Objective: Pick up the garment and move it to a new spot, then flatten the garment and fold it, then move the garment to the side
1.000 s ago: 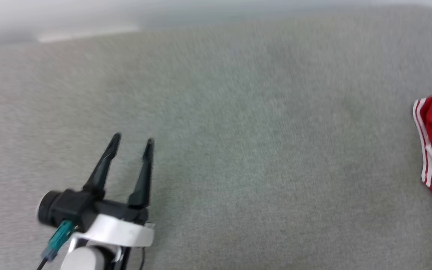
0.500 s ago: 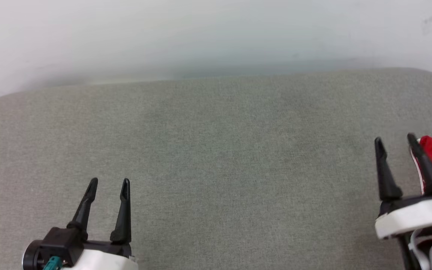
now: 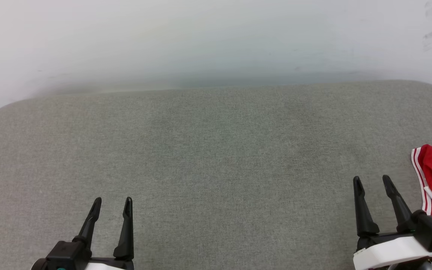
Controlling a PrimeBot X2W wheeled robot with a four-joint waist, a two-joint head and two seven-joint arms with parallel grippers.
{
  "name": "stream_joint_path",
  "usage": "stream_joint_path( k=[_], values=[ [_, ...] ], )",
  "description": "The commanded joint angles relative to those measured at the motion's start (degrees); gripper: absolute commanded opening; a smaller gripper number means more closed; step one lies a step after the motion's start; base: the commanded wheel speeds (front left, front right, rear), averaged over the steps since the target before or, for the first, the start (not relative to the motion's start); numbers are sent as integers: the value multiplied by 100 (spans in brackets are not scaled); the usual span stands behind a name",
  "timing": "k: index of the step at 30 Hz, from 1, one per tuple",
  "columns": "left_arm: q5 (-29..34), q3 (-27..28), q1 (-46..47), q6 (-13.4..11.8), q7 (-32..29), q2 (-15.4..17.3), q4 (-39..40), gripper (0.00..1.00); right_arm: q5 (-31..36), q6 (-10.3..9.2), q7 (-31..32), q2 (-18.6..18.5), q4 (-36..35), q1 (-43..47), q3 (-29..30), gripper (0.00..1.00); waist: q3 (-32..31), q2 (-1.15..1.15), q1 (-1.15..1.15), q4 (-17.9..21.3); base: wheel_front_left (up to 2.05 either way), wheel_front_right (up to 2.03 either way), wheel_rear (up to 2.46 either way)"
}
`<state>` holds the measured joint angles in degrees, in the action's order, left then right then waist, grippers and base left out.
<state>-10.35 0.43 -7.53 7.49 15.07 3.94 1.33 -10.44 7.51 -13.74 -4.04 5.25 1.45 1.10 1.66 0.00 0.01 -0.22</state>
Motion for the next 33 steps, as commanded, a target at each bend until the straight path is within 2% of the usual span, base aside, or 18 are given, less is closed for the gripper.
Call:
stream_joint_path(
  k=[1, 18, 19, 22, 33],
  values=[
    [11, 16, -31, -8, 12, -13, -26, 100, 27, -5, -28, 38, 10, 26, -16, 100, 7, 0, -1, 3, 0, 0, 0],
    [-41, 103, -42, -8, 11, -77, -34, 100, 52, -5, -101, 99, 83, -70, -83, 100, -52, 0, -1, 28, 0, 0, 0],
    [-41, 97, -18, 0, 1, -73, -43, 0, 33, 0, -85, 71, 73, -23, -75, 0, -54, 0, -1, 28, 0, 0, 0],
    [-61, 84, -50, 0, -4, -86, -180, 0, 13, 0, -76, 72, 208, 27, -80, 0, -55, 0, -1, 29, 0, 0, 0],
    [-1361, 77, 153, -14, -255, -21, -351, 0, -1264, 0, 199, 41, 294, -93, -36, 0, -63, 0, -1, 29, 0, 0, 0]
  ],
)
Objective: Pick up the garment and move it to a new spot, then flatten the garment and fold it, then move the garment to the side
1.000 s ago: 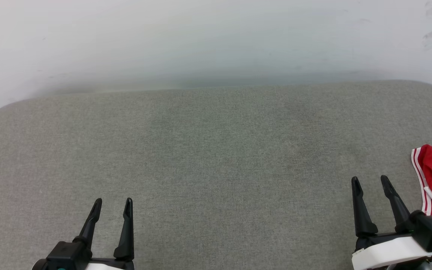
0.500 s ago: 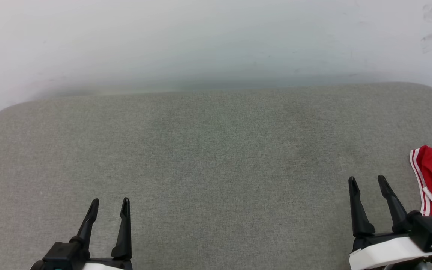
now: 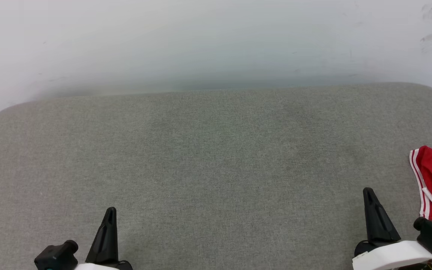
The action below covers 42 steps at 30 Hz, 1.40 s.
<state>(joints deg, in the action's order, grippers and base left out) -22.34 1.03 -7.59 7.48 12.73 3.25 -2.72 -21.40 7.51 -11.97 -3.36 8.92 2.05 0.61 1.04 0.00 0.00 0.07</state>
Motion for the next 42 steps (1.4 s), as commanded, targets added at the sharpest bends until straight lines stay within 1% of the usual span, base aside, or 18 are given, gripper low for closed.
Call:
stream_joint_path(
  k=[1, 3, 10, 11, 13, 14, 17, 18, 30, 42],
  values=[
    [-270, 17, 181, -11, -44, 54, 33, 0, -274, 0, 46, -30, -64, -165, 18, 0, -1, 0, 0, 0, 0, 0, 0],
    [-377, 17, 201, -10, -64, 59, 13, 0, -380, 0, 69, -33, -55, -177, 22, 0, -2, 0, 0, -1, 0, 0, 0],
    [-1086, 19, 333, -4, -211, 89, -122, 0, -1078, -1, 227, -47, 2, -249, 53, 0, -8, 0, 0, -1, 0, 0, 0],
    [-1278, 21, 365, -3, -253, 97, -157, 0, -1266, -1, 270, -50, 17, -270, 63, 0, -9, 0, 0, -1, 0, 0, 0],
    [-1372, 22, 384, -2, -272, 100, -175, 0, -1359, -1, 293, -52, 24, -281, 67, 0, -10, 0, 0, -1, 0, 0, 0],
    [-1557, 25, 422, -1, -312, 107, -206, 0, -1542, -1, 334, -55, 38, -302, 77, 0, -12, 0, 0, -1, 0, 0, 0],
    [-1827, 29, 466, -1, -371, 115, -254, 0, -1809, -1, 395, -58, 59, -324, 91, 0, -14, 0, 0, -2, 0, 0, 0],
    [-1827, 29, 466, -1, -371, 115, -254, 0, -1809, -1, 395, -58, 59, -324, 91, 0, -14, 0, 0, -2, 0, 0, 0],
    [-2810, 57, 640, 0, -595, 136, -395, 0, -2782, -1, 632, -68, 133, -427, 149, 0, -23, 0, 0, -2, 0, 0, 0],
    [-3663, 91, 780, 1, -805, 147, -528, 0, -3637, -1, 842, -70, 203, -510, 205, 0, -31, 0, 0, -3, 0, 0, 0]
  ],
)
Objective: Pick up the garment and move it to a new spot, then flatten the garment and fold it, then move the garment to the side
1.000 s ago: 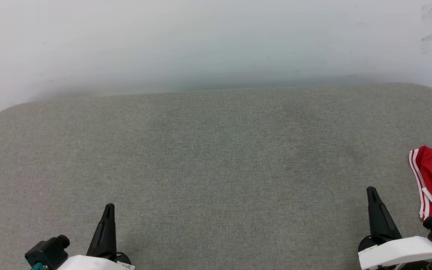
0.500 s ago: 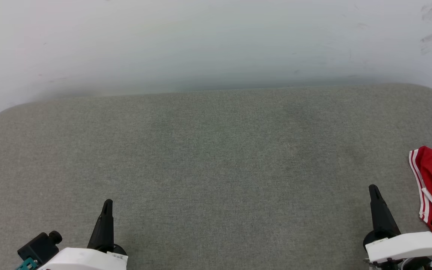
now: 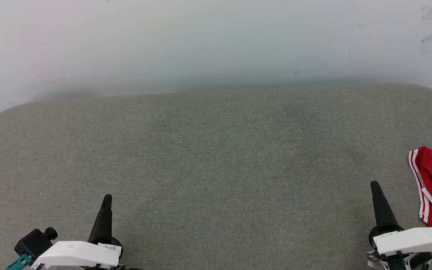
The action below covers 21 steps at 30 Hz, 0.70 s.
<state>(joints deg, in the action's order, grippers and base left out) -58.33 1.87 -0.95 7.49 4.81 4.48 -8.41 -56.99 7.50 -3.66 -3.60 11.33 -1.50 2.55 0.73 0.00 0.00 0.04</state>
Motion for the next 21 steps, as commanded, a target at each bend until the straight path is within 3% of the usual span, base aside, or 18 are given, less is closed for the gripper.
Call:
stream_joint_path(
  k=[1, 21],
  values=[
    [-131, 10, 123, -1, -28, 24, 30, 0, -144, 0, 31, -45, -32, -162, 16, 0, -1, 0, 0, 0, 0, 0, 0],
    [-1435, 99, 356, -1, -374, 23, -188, 0, -1456, -1, 371, -37, 76, -287, 122, 0, -17, 0, 0, -1, 0, 0, 0]
  ],
)
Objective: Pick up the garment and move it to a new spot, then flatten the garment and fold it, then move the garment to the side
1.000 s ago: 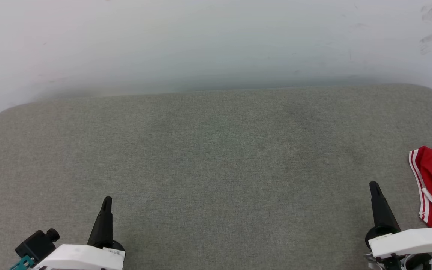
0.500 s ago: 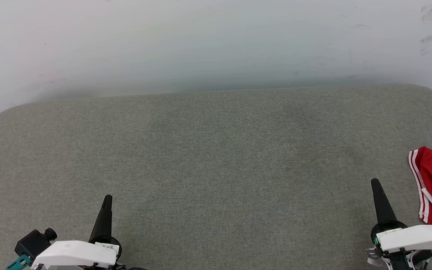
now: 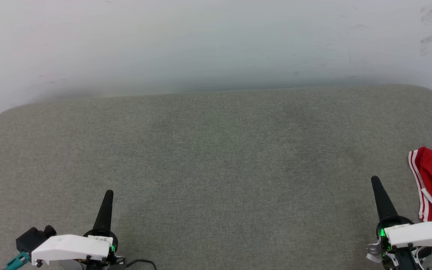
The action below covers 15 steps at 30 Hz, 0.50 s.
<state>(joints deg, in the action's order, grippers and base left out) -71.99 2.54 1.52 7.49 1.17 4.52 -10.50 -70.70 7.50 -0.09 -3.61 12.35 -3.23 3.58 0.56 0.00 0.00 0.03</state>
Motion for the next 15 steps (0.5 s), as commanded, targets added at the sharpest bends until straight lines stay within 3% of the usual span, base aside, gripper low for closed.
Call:
stream_joint_path(
  k=[1, 15],
  values=[
    [-122, 38, 123, -1, -28, 18, 13, 0, -138, -1, 26, -35, -21, -117, 24, 0, -1, 0, 0, 0, 0, 0, 0],
    [-814, 91, 251, -1, -222, 5, -112, 0, -841, -1, 216, -22, 37, -202, 84, 0, -11, 0, 0, -1, 0, 0, 0]
  ],
)
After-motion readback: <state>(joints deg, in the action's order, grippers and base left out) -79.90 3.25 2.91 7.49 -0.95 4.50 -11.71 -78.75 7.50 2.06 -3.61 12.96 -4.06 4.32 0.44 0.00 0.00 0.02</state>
